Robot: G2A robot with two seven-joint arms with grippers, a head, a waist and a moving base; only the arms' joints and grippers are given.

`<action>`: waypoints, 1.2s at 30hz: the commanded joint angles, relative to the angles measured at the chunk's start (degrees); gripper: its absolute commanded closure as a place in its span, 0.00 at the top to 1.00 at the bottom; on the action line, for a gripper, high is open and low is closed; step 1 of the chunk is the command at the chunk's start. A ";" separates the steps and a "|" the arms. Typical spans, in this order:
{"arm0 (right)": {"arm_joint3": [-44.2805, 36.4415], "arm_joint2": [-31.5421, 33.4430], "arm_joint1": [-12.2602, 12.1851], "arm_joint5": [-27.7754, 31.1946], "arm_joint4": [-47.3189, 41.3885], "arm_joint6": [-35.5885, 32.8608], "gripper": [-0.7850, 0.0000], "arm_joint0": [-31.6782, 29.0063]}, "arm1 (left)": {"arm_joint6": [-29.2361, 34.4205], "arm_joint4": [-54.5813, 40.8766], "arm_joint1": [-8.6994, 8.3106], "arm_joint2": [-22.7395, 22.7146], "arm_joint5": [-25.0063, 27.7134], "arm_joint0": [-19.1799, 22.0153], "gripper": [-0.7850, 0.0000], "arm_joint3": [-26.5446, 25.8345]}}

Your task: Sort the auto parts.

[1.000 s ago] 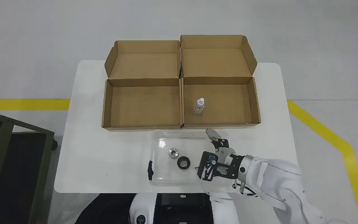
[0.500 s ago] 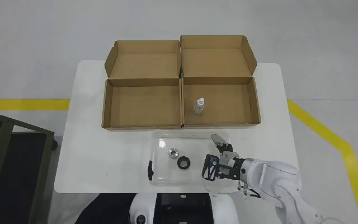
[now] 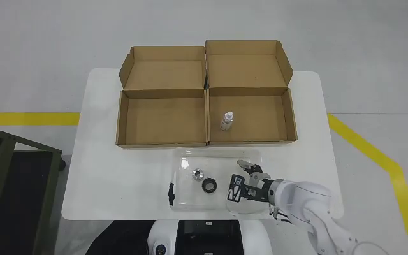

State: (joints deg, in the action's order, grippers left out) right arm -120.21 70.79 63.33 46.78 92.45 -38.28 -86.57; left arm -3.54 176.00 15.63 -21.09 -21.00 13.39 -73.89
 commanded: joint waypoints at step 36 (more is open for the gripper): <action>-1.80 -4.87 -0.39 -2.54 1.86 -2.01 0.00 2.47 | 0.00 0.00 0.00 0.00 0.00 0.00 1.00 0.00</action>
State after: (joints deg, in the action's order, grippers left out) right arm -121.55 65.68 62.97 44.62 94.27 -40.82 -83.93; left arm -3.54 176.00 15.63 -21.09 -21.00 13.39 -73.89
